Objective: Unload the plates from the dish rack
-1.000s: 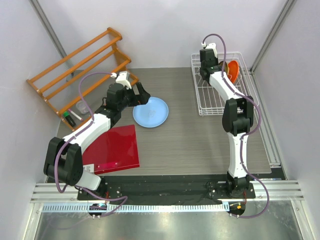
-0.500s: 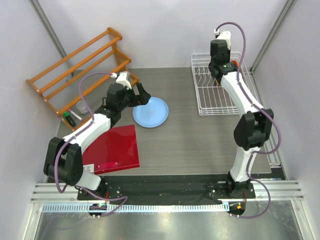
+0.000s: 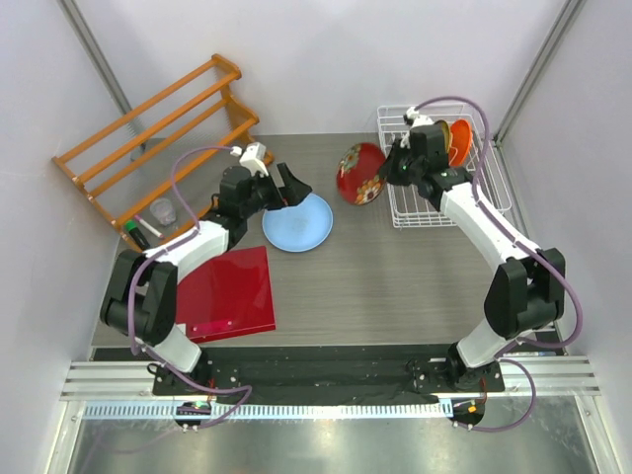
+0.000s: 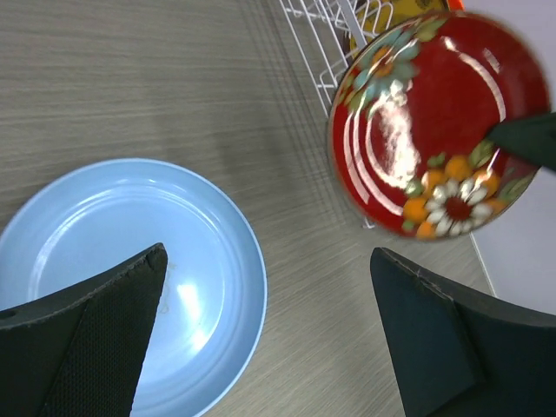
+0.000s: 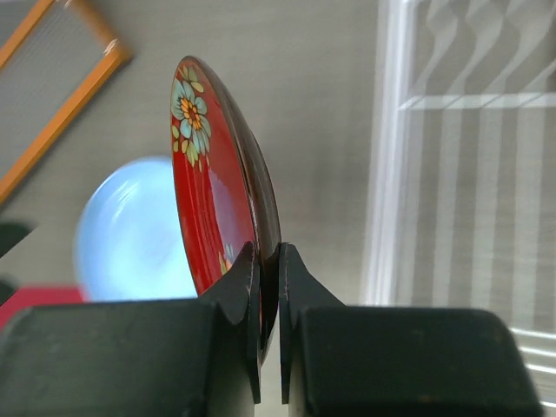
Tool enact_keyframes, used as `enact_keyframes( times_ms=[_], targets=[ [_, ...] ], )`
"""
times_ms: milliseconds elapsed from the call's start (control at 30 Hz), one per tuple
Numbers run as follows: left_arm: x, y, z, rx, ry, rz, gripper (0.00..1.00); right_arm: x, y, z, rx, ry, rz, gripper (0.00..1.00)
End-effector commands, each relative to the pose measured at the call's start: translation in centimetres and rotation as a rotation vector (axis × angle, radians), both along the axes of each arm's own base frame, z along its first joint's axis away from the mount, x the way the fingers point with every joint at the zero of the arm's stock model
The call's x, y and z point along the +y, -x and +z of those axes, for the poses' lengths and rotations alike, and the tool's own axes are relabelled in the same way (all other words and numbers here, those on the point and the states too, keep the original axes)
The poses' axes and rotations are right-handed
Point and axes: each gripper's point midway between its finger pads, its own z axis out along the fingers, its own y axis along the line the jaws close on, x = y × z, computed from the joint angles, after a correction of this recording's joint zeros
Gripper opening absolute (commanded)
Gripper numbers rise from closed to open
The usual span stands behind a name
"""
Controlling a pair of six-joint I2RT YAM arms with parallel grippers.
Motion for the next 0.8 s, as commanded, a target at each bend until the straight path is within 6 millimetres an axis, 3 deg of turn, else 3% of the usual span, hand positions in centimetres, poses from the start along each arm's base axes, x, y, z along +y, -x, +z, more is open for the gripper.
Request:
enact_keyframes(
  times_ms=[0,167,367,433,567,600,767],
  targets=[
    [-1.9,0.0,1.0,-0.030,0.113,-0.069,0.99,6.3,1.8,5.0,-0.101,-0.370,0.219,0.01],
    [-2.7,-0.4,0.1,-0.017,0.161,-0.085,0.99,9.0,3.1,4.7,-0.085,-0.494,0.315,0.01],
    [-2.8,-0.6,-1.3,0.004,0.195,-0.071,1.00,10.6,3.8,3.6,-0.059,-0.561,0.352,0.01],
    [-2.8,-0.7,-1.4,0.003,0.201,-0.070,0.93,11.2,4.2,3.3,-0.045,-0.576,0.369,0.01],
    [-2.6,-0.8,-1.6,0.006,0.198,-0.051,0.62,11.3,4.3,2.8,-0.038,-0.579,0.364,0.01],
    [-2.4,-0.8,-1.5,0.004,0.195,-0.043,0.47,11.3,4.4,2.8,-0.040,-0.580,0.364,0.01],
    [-2.1,-0.9,-1.5,0.005,0.173,-0.028,0.10,11.4,4.3,2.3,-0.028,-0.577,0.364,0.01]
  ],
)
